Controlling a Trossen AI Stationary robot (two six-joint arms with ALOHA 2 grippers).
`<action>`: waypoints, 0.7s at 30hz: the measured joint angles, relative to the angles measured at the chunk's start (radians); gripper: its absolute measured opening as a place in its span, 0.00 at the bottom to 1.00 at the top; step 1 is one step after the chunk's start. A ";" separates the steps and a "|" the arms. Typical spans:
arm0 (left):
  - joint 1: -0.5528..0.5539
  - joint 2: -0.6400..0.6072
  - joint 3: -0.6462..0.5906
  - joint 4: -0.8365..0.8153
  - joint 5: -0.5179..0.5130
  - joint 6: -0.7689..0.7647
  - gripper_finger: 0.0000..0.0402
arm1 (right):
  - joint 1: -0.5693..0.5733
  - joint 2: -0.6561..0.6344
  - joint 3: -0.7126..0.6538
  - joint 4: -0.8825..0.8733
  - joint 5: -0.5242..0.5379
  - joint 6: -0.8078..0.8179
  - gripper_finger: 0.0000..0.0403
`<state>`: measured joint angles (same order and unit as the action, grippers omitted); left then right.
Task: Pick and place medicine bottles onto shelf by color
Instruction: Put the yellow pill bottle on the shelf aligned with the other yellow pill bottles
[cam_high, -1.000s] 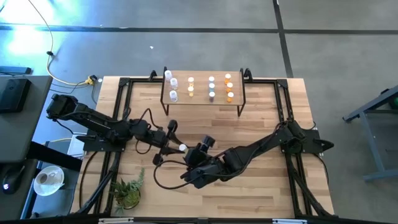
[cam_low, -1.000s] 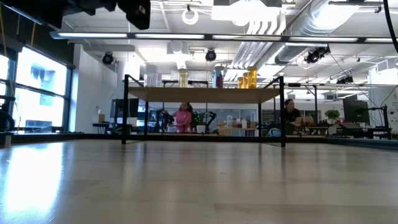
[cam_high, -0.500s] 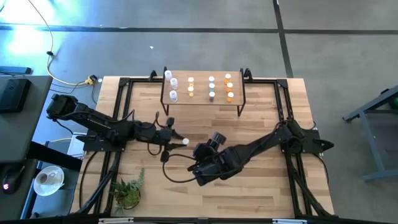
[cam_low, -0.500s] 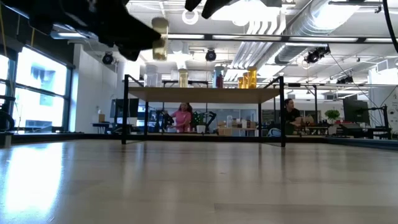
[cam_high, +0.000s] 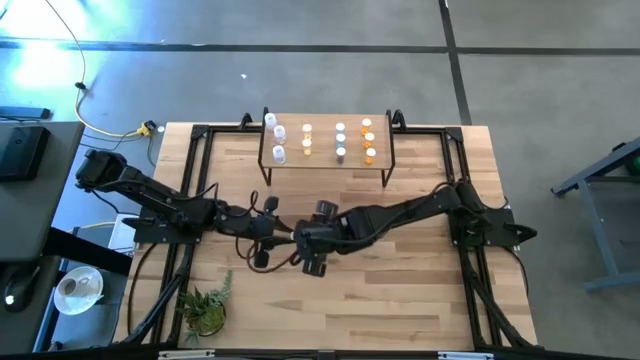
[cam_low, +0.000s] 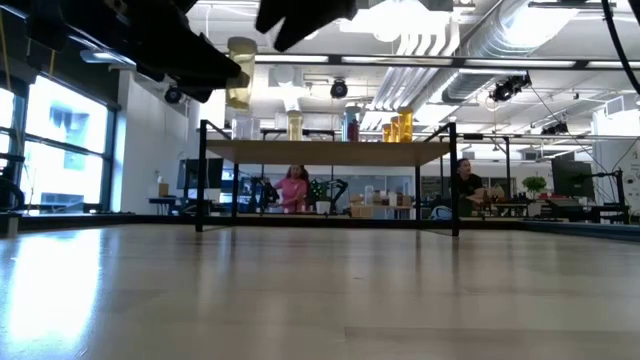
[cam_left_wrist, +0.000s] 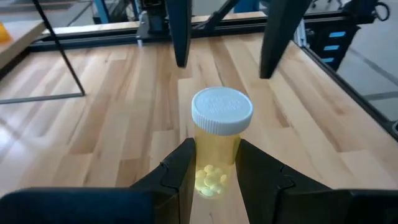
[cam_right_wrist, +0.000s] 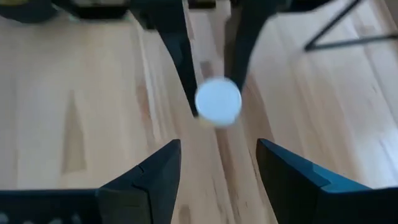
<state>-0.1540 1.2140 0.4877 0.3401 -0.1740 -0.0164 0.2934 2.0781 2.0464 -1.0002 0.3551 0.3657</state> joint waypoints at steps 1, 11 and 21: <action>-0.009 0.000 0.000 0.000 -0.017 0.001 0.24 | -0.007 0.000 0.000 0.019 -0.017 -0.021 0.50; -0.040 0.000 0.000 0.013 -0.077 0.013 0.24 | -0.052 0.000 0.000 0.127 -0.107 -0.140 0.50; -0.038 0.000 0.000 0.093 -0.102 0.009 0.24 | -0.071 0.000 0.000 0.139 -0.121 -0.147 0.49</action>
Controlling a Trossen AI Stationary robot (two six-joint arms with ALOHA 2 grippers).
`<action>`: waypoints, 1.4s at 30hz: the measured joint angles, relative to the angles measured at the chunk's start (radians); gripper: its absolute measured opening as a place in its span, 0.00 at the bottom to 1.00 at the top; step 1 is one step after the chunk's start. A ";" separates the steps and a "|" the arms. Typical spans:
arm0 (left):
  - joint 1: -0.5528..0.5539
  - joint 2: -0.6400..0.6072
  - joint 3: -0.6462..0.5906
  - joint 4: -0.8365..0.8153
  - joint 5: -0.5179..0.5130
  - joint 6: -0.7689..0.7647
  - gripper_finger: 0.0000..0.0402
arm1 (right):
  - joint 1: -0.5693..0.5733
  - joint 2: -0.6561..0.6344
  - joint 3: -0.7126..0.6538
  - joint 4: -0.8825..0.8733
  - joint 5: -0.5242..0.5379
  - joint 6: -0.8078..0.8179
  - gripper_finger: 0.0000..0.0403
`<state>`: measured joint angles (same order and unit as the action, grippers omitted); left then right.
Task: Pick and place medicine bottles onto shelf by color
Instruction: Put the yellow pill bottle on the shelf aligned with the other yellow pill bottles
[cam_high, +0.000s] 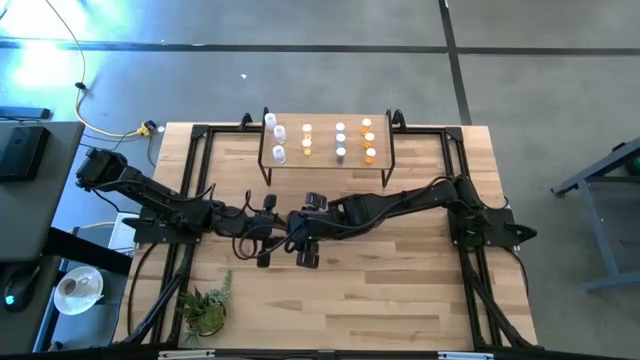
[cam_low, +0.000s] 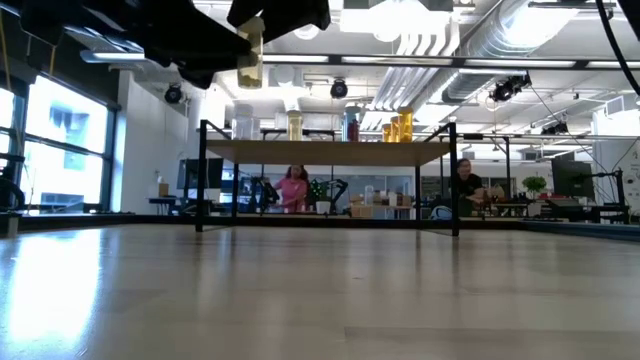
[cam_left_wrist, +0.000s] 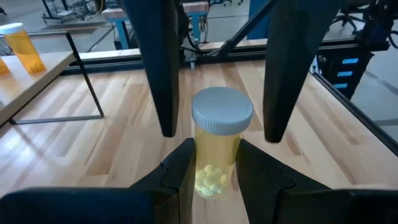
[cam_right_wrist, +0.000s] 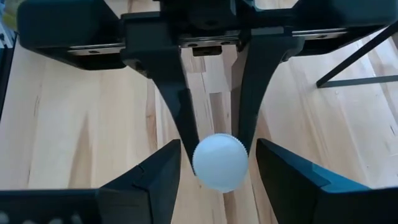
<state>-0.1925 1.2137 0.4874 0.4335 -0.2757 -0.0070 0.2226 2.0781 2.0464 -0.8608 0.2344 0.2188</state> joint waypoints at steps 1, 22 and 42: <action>0.000 0.000 0.000 0.002 -0.001 0.001 0.24 | 0.000 0.000 0.000 0.000 0.000 0.000 0.49; 0.000 0.000 0.000 0.003 -0.001 0.001 0.24 | 0.000 0.000 0.000 0.001 -0.002 0.008 0.27; 0.000 -0.042 0.000 -0.041 -0.102 -0.071 0.54 | -0.002 -0.005 0.000 -0.018 0.049 0.008 0.27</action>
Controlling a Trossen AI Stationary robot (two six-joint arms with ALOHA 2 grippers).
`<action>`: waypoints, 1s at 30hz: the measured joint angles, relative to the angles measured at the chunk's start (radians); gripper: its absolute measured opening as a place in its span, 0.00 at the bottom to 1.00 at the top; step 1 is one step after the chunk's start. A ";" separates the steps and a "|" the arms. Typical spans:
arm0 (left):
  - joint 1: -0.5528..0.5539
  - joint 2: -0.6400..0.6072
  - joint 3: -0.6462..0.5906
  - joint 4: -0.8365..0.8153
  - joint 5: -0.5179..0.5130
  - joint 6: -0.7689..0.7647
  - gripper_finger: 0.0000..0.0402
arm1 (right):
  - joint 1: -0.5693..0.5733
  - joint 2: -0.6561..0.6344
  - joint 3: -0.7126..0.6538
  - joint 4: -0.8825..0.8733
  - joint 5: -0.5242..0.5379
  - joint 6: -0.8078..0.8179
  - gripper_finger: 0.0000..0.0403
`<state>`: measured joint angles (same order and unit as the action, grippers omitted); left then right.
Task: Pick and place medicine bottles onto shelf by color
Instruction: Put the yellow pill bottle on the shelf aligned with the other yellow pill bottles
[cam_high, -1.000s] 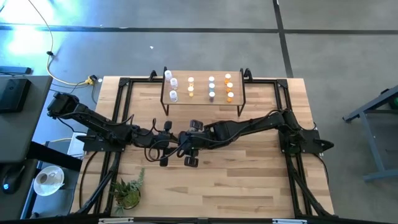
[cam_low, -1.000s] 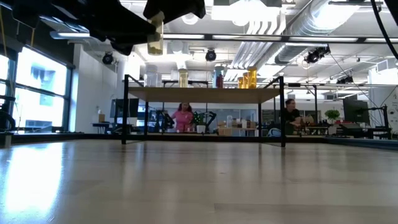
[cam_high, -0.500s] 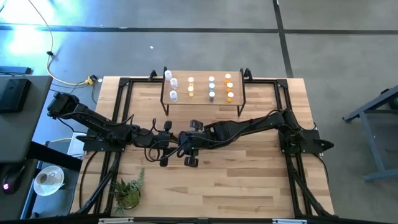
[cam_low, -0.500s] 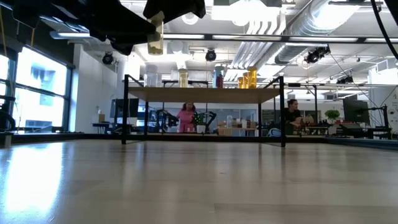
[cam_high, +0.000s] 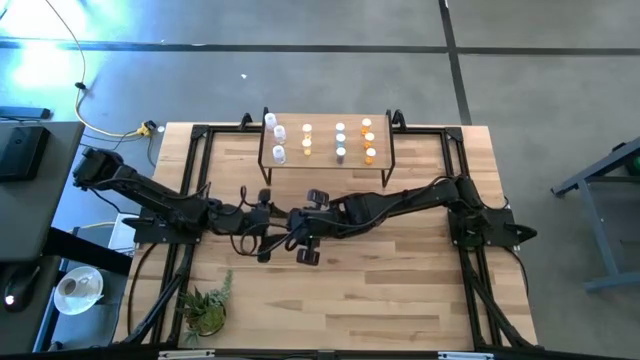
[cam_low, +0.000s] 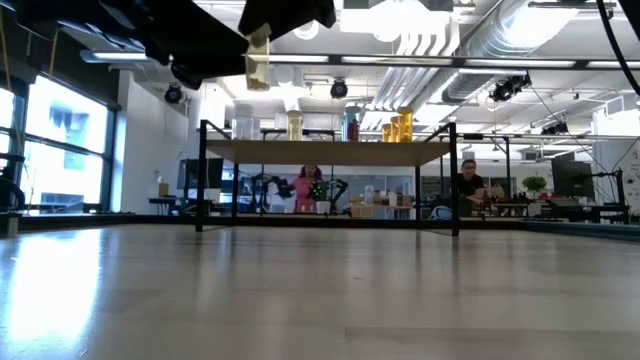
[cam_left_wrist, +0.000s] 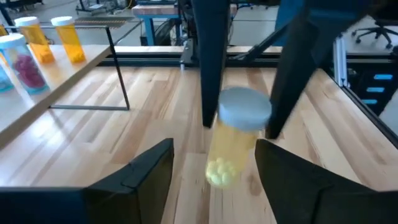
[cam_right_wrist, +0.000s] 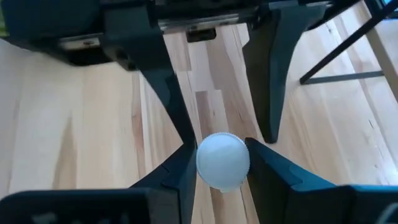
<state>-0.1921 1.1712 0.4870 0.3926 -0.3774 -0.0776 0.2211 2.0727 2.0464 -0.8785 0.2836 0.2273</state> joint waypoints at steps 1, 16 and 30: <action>0.000 -0.012 0.000 -0.016 0.003 0.006 0.54 | -0.002 -0.003 0.000 -0.002 0.000 0.000 0.27; -0.009 -0.207 0.000 -0.202 0.031 -0.016 0.54 | -0.106 -0.102 0.000 0.033 0.062 -0.072 0.27; -0.051 -0.256 0.000 -0.233 0.029 0.028 0.54 | -0.294 -0.178 0.000 0.124 0.110 -0.097 0.27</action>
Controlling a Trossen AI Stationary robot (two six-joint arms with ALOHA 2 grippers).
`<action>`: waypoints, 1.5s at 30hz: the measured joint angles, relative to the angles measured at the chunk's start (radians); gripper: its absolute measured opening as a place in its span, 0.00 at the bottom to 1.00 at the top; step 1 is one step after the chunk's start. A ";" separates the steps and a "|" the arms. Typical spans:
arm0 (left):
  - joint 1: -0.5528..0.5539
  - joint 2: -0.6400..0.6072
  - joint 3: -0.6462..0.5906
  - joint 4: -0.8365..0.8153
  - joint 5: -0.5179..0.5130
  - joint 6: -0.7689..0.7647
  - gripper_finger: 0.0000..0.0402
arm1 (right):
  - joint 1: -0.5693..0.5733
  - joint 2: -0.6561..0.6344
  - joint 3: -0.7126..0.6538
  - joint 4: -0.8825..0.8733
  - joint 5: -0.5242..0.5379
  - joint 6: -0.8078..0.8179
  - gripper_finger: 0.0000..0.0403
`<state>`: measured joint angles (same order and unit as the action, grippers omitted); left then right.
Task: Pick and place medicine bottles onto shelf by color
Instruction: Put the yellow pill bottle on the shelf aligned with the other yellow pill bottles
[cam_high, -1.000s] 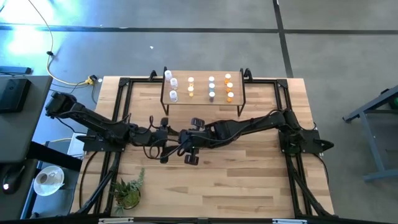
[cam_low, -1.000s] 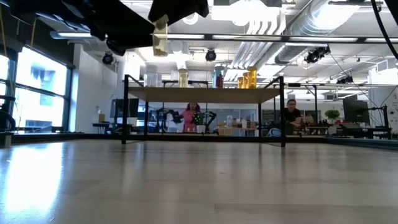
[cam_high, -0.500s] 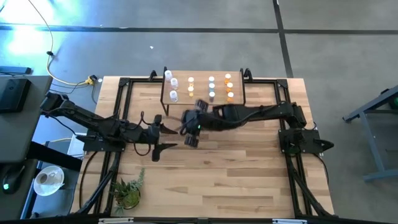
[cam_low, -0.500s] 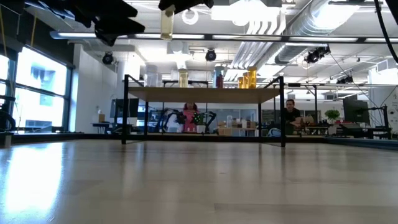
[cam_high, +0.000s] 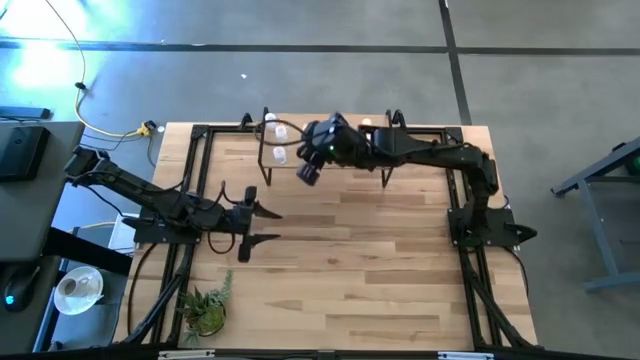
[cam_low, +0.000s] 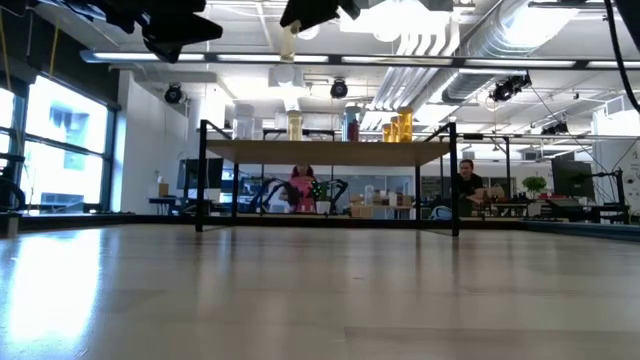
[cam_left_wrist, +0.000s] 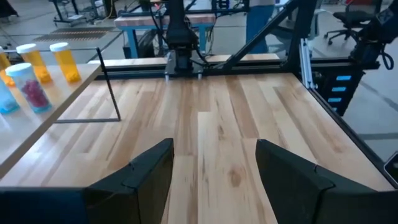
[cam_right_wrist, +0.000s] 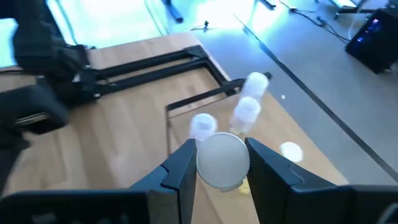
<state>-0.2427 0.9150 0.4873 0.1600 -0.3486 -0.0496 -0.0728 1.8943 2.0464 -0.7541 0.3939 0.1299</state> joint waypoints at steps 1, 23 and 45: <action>-0.001 0.000 0.000 -0.005 0.000 0.001 0.54 | -0.011 0.000 0.000 -0.001 -0.001 0.000 0.27; -0.001 0.000 0.000 -0.031 -0.003 0.000 0.54 | -0.006 0.069 0.000 -0.152 -0.080 0.077 0.27; -0.001 0.000 0.000 -0.037 -0.003 -0.026 0.54 | 0.150 0.072 0.000 -0.565 0.061 0.258 0.27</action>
<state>-0.2436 0.9154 0.4873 0.1234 -0.3515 -0.0753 0.0767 1.9667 2.0464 -1.3187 0.4549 0.3875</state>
